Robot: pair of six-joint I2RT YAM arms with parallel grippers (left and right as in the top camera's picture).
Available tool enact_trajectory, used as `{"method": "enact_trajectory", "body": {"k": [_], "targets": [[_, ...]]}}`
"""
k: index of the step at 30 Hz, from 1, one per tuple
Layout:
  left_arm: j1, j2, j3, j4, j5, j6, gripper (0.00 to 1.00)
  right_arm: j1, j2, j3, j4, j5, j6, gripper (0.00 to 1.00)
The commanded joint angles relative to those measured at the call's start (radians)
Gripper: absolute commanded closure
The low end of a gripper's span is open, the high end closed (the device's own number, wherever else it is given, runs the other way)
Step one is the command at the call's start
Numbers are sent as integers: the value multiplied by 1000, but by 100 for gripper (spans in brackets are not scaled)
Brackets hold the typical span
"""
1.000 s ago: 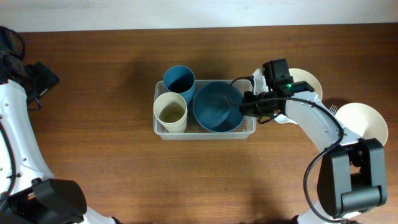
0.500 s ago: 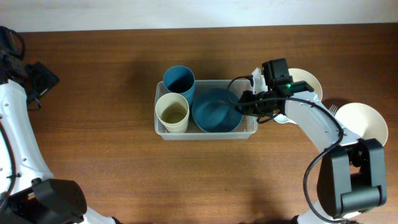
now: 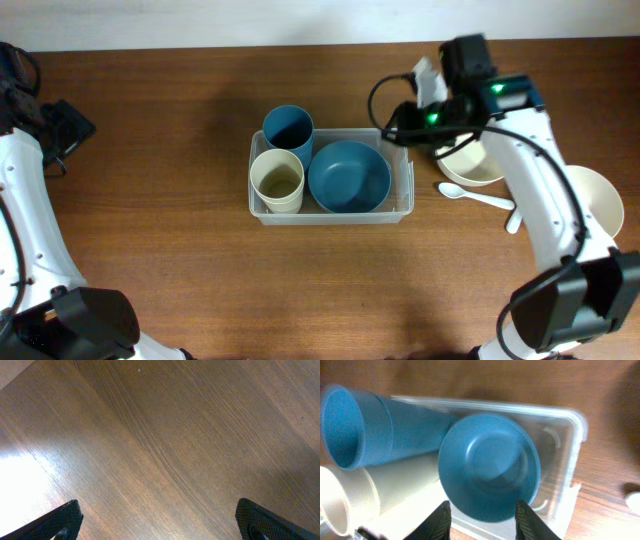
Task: Pack container
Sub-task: 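Release the blue bowl and raise the right gripper, then move the right gripper to the cream bowl and grasp its rim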
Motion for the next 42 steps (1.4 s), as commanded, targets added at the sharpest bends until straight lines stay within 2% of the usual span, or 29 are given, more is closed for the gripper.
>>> {"method": "enact_trajectory", "body": {"k": [1, 7, 16, 22, 36, 40, 42], "targets": [[3, 6, 15, 2, 0, -13, 0, -62, -16, 79, -48, 164, 37, 62], [3, 6, 15, 2, 0, -13, 0, -221, -8, 80, -86, 261, 64, 60], [3, 6, 15, 2, 0, -13, 0, -385, 40, 75, -84, 350, 49, 45], [3, 6, 15, 2, 0, -13, 0, -410, 126, 41, -81, 396, 64, 34], [3, 6, 15, 2, 0, -13, 0, -452, 297, 17, -69, 404, 58, 32], [3, 6, 15, 2, 0, -13, 0, -452, 342, 17, -57, 404, 63, 21], [3, 6, 15, 2, 0, -13, 0, -452, 365, 17, -53, 404, 72, 19]]}}
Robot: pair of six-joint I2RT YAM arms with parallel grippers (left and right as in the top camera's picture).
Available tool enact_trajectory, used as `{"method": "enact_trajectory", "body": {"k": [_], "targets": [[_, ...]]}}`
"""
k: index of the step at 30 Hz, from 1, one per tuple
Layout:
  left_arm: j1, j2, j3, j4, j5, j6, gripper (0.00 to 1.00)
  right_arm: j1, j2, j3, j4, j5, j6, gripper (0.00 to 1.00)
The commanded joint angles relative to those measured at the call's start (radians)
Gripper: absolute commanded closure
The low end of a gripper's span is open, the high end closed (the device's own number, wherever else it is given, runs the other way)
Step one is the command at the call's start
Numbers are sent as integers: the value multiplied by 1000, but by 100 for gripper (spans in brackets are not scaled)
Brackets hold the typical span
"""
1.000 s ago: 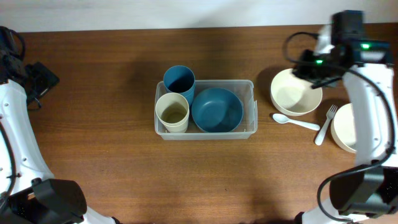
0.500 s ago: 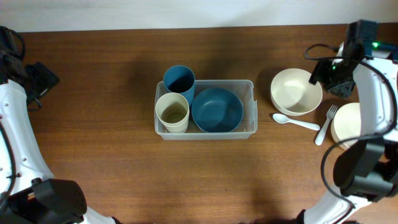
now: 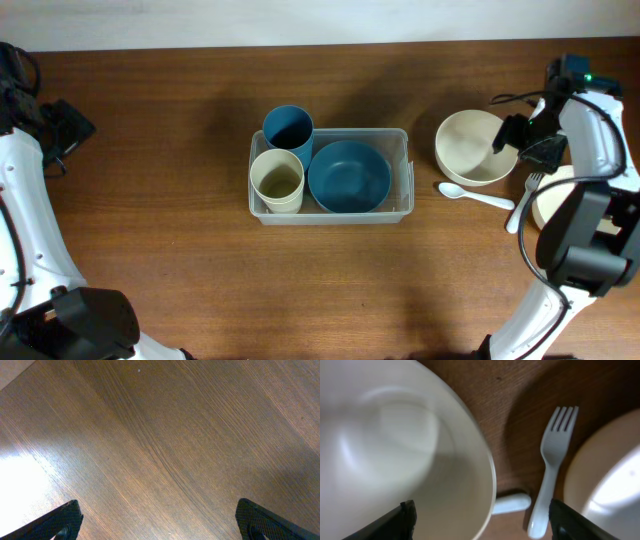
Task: Pack container
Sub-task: 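Move the right gripper to the cream bowl and grasp its rim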
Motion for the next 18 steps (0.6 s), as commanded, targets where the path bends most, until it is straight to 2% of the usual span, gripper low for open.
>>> {"method": "enact_trajectory", "body": {"k": [1, 5, 7, 9, 13, 18], "targets": [[3, 6, 15, 2, 0, -13, 0, -2, 55, -6, 6, 13, 17, 19], [3, 6, 15, 2, 0, -13, 0, -2, 78, -6, 11, 11, 17, 24], [3, 6, 15, 2, 0, -13, 0, -2, 83, -6, 12, 11, 17, 43], [3, 6, 15, 2, 0, -13, 0, -2, 85, -6, 16, 11, 17, 51], [3, 6, 15, 2, 0, -13, 0, -2, 85, -7, 27, 11, 17, 52], [3, 6, 15, 2, 0, -13, 0, -2, 97, -20, 47, 3, 17, 46]]}}
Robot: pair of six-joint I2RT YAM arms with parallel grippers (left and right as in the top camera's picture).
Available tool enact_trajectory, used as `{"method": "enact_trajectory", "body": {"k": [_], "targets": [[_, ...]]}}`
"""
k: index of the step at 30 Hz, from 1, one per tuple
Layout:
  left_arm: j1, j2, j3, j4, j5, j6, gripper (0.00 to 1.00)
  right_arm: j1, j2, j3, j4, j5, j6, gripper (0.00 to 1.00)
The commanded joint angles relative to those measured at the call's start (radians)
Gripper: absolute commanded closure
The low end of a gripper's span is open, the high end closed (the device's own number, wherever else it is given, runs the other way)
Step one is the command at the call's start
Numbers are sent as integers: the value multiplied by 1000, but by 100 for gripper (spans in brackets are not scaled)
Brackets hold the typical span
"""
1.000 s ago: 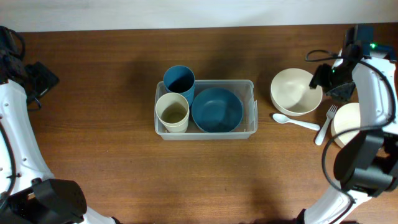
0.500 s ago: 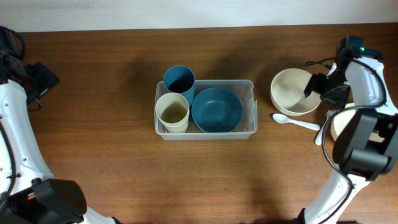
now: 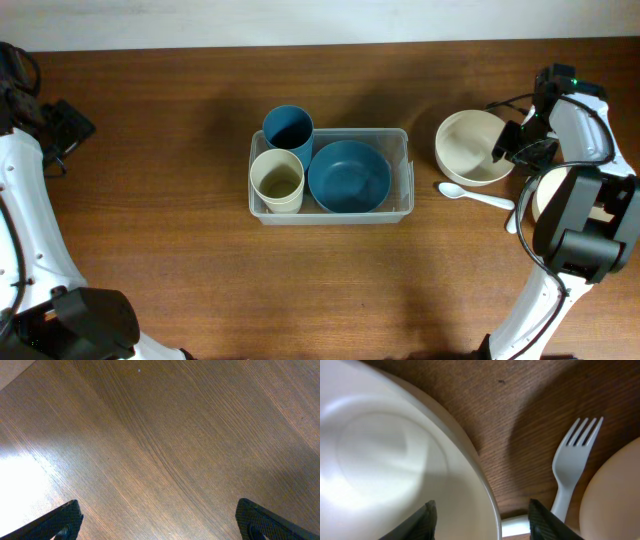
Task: Pack container
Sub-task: 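Move the right gripper to the cream bowl and grasp its rim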
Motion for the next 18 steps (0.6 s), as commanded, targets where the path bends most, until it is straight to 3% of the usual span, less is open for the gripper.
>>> {"method": "enact_trajectory", "body": {"k": [1, 10, 13, 18], "targets": [[3, 6, 15, 2, 0, -13, 0, -2, 23, -23, 10, 0, 4, 46], [3, 6, 15, 2, 0, -13, 0, -2, 33, -106, 85, -48, 4, 57], [3, 6, 15, 2, 0, -13, 0, -2, 33, -117, 95, -48, 4, 67], [3, 6, 15, 2, 0, -13, 0, -2, 33, -117, 95, -52, 4, 92]]}}
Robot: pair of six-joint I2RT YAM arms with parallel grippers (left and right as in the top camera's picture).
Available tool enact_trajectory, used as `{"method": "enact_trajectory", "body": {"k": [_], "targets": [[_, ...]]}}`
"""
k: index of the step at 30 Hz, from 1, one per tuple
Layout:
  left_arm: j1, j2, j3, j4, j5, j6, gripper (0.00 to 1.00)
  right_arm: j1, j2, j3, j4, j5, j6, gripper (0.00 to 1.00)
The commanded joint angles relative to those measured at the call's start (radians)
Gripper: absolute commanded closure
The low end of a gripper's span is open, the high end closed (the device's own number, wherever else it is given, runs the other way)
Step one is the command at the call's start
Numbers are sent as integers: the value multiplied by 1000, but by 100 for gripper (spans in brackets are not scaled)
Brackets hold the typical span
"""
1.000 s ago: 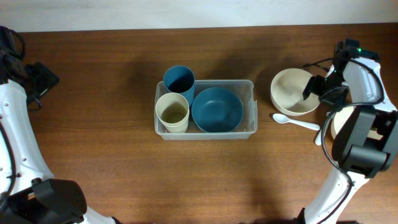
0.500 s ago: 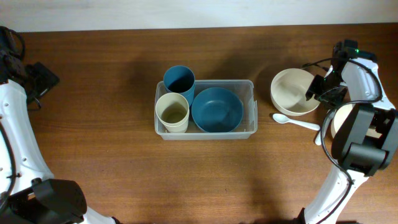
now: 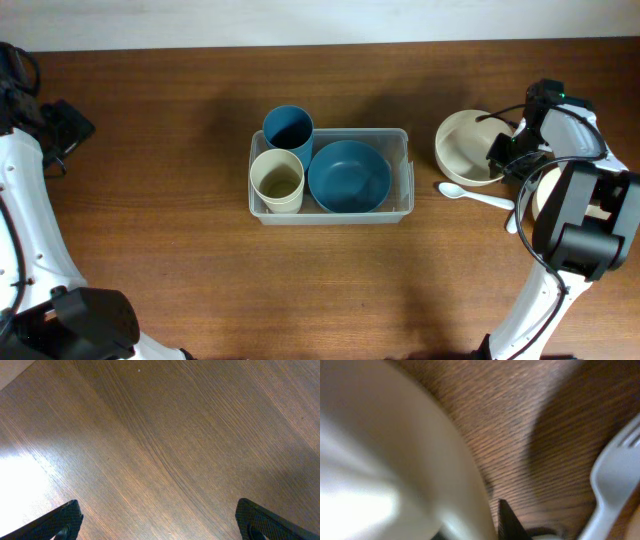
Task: Pack container
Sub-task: 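Move the right gripper to the cream bowl and grasp its rim, then lift the cream bowl and lower it into the blue bowl in the container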
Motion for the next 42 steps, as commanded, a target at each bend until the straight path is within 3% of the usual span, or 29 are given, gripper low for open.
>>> {"method": "enact_trajectory", "body": {"k": [1, 16, 30, 42], "targets": [[3, 6, 15, 2, 0, -13, 0, -2, 15, -6, 2, -6, -2, 96], [3, 6, 15, 2, 0, -13, 0, -30, 14, 17, -17, -83, -2, 96], [3, 6, 15, 2, 0, -13, 0, -184, -42, 248, -200, -214, -48, 96], [3, 6, 15, 2, 0, -13, 0, -177, -71, 417, -394, -783, -347, 96]]}}
